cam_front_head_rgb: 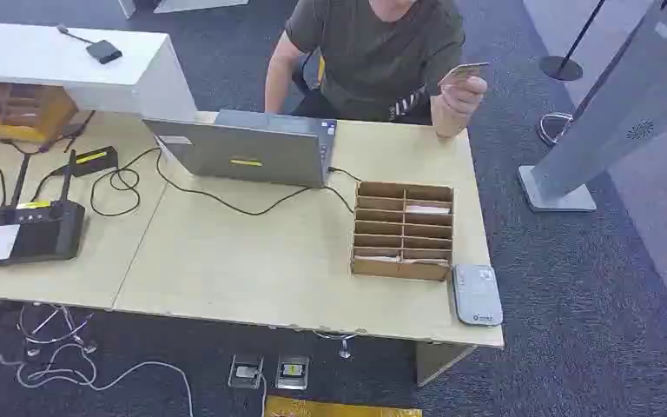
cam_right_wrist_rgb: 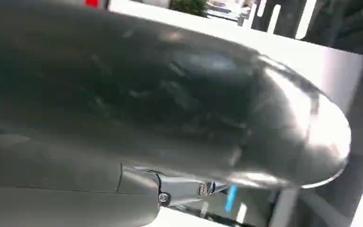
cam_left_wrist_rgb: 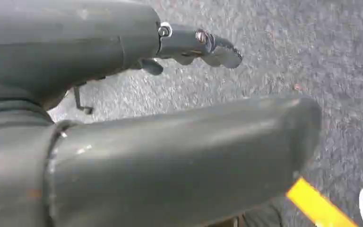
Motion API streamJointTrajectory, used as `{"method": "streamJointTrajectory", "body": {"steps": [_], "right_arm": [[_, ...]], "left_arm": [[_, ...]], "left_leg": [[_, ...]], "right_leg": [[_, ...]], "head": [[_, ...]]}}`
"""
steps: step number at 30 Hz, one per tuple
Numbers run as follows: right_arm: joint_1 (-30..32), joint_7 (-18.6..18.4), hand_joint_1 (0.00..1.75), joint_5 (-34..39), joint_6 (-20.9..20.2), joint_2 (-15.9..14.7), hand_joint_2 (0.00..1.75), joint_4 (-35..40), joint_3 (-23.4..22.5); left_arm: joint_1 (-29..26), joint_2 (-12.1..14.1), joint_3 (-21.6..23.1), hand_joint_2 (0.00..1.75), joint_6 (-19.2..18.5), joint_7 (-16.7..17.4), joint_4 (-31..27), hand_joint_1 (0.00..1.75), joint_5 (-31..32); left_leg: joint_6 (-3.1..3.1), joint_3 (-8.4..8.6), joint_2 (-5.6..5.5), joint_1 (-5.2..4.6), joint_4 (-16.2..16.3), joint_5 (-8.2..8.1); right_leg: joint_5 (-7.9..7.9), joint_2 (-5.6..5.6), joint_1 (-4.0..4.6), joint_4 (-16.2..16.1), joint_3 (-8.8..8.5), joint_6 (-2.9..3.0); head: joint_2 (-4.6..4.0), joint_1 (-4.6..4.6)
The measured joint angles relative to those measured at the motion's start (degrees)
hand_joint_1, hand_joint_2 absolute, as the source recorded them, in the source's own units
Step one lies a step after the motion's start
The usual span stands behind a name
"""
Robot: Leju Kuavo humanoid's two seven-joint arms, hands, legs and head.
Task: Pass the card to the sensor for recognition and then transmit it.
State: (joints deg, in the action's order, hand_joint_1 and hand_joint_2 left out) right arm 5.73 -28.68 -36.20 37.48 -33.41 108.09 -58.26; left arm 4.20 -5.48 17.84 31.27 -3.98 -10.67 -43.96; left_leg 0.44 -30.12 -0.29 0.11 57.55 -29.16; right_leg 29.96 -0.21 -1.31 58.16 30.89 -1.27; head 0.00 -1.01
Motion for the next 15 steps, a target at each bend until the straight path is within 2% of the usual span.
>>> {"method": "streamJointTrajectory", "body": {"steps": [1,2,3,6,10,15], "right_arm": [[0.50,-5.14,0.00,-0.02,-0.71,-2.89,0.00,2.21,1.56],[0.52,-8.25,0.00,0.11,-1.82,-5.73,0.00,4.31,3.28],[0.58,-9.35,0.00,0.55,-3.29,-8.15,0.00,6.13,5.21],[0.45,-10.23,0.00,0.66,-8.77,-13.00,0.00,10.75,10.86],[0.39,-10.34,0.00,0.51,-9.48,-16.99,0.00,14.46,15.05],[0.38,-10.38,0.00,0.53,-9.50,-19.66,0.00,16.82,18.20]], "left_arm": [[0.00,0.24,0.17,0.00,-0.50,0.00,0.02,0.00,-0.35],[0.03,0.33,0.35,0.00,-0.78,0.00,0.02,0.00,-0.59],[0.09,0.52,0.41,0.00,-0.89,0.00,0.02,0.00,-0.76],[0.28,0.68,1.01,0.00,-1.22,0.00,0.00,0.00,-1.01],[0.13,0.81,1.44,0.00,-1.37,0.00,0.00,0.00,-1.14],[0.16,0.87,1.84,0.00,-1.37,0.00,0.00,0.00,-1.14]], "left_leg": [[0.00,0.01,-0.01,-0.05,0.00,0.00],[0.00,0.03,0.02,-0.03,-0.01,0.00],[0.00,0.03,0.04,0.01,-0.01,0.00],[0.01,0.07,-0.07,0.04,0.00,0.05],[0.03,0.05,-0.36,0.05,0.01,0.13],[0.03,0.04,-0.35,0.05,0.01,0.12]], "right_leg": [[0.00,0.00,-0.06,0.02,0.03,0.00],[0.00,0.04,-0.05,0.03,0.05,0.00],[0.00,0.06,0.00,0.03,0.03,0.00],[-0.01,-0.05,0.04,0.01,0.03,-0.01],[-0.01,-0.31,0.05,0.01,0.05,-0.02],[0.00,-0.28,0.05,0.00,0.08,-0.01]], "head": [[0.00,-0.04],[0.00,0.07],[0.00,0.00],[0.00,0.11],[0.00,-0.02],[0.00,0.00]]}}
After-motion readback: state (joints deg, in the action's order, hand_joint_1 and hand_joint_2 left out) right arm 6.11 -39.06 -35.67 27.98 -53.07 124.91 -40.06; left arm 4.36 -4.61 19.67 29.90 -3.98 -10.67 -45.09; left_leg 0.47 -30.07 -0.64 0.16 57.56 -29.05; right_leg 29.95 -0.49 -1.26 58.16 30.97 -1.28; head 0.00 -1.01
